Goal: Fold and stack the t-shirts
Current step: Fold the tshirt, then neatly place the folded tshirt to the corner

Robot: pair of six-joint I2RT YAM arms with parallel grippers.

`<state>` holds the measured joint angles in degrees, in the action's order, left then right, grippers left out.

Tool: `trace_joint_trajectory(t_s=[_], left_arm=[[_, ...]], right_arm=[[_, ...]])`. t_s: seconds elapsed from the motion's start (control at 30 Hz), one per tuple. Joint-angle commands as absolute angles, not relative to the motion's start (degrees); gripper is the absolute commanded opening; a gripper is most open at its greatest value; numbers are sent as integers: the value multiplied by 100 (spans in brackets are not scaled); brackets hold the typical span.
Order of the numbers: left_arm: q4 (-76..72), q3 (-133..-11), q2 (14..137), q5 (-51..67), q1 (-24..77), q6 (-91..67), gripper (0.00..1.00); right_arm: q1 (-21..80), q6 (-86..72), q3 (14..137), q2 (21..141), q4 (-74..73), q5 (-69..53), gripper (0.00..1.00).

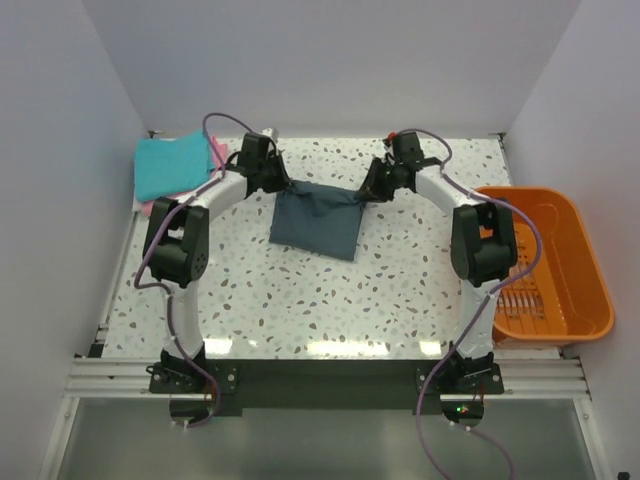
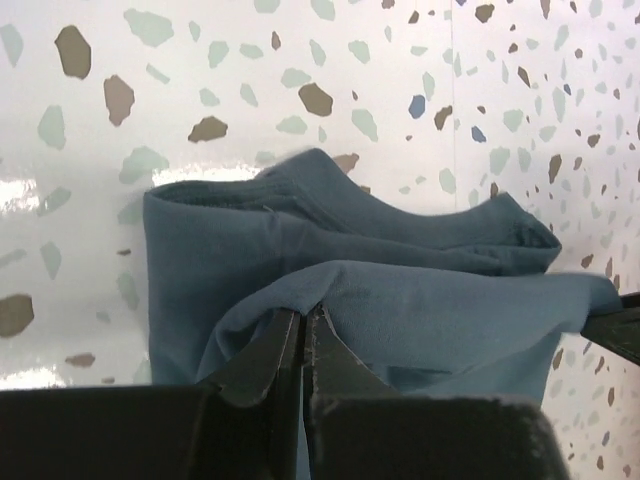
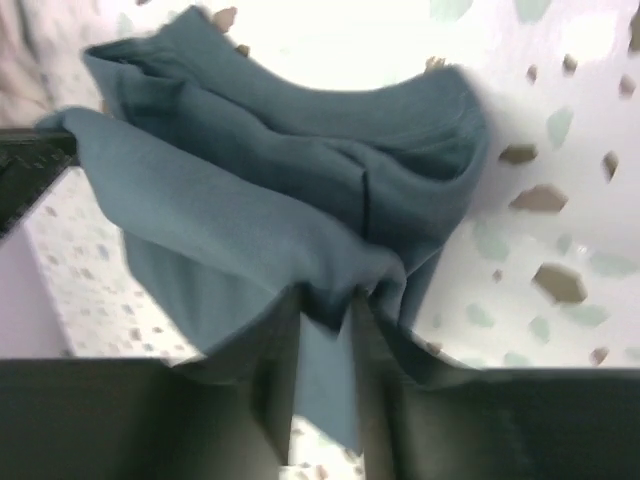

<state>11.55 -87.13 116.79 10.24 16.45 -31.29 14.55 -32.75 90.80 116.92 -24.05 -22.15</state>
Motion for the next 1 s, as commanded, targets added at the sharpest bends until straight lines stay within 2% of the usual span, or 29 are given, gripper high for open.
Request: trace_joint_trajectory(t_s=[0.0, 0.03, 0.07, 0.1, 0.13, 0.3, 0.6, 0.73, 0.97], left_arm=[[940, -9386, 12005, 1125, 1512, -2865, 7], [984, -9569, 12075, 1108, 1503, -2857, 29], [1063, -9641, 12146, 1090, 1486, -2830, 57], [1098, -9685, 12146, 1090, 1477, -2804, 92], [1142, -9703, 12129, 1046, 1477, -2743, 100], [835, -9089, 11629, 1238, 1477, -2295, 100], [986, -8394, 11760, 1985, 1494, -1161, 100], [1396, -8682, 12119, 1689, 1494, -1046, 100], [1520, -8455, 12287, 871, 1766, -870, 91]], right_arm=[[1398, -3200, 9623, 12039, -2268, -2056, 37], [1380, -3138, 9763, 12145, -2320, -2031, 48], [1371, -3103, 10087, 12225, -2425, -1952, 76], [1371, -2955, 10246, 12286, -2687, -1890, 86], [1371, -2875, 10457, 12348, -2785, -1864, 97], [1371, -2769, 9819, 11717, -2594, -1784, 99], [1424, -2786, 6954, 9362, -1785, -1846, 99], [1424, -2813, 6023, 8869, -1723, -1802, 99], [1424, -2962, 5063, 8061, -1529, -1925, 99]])
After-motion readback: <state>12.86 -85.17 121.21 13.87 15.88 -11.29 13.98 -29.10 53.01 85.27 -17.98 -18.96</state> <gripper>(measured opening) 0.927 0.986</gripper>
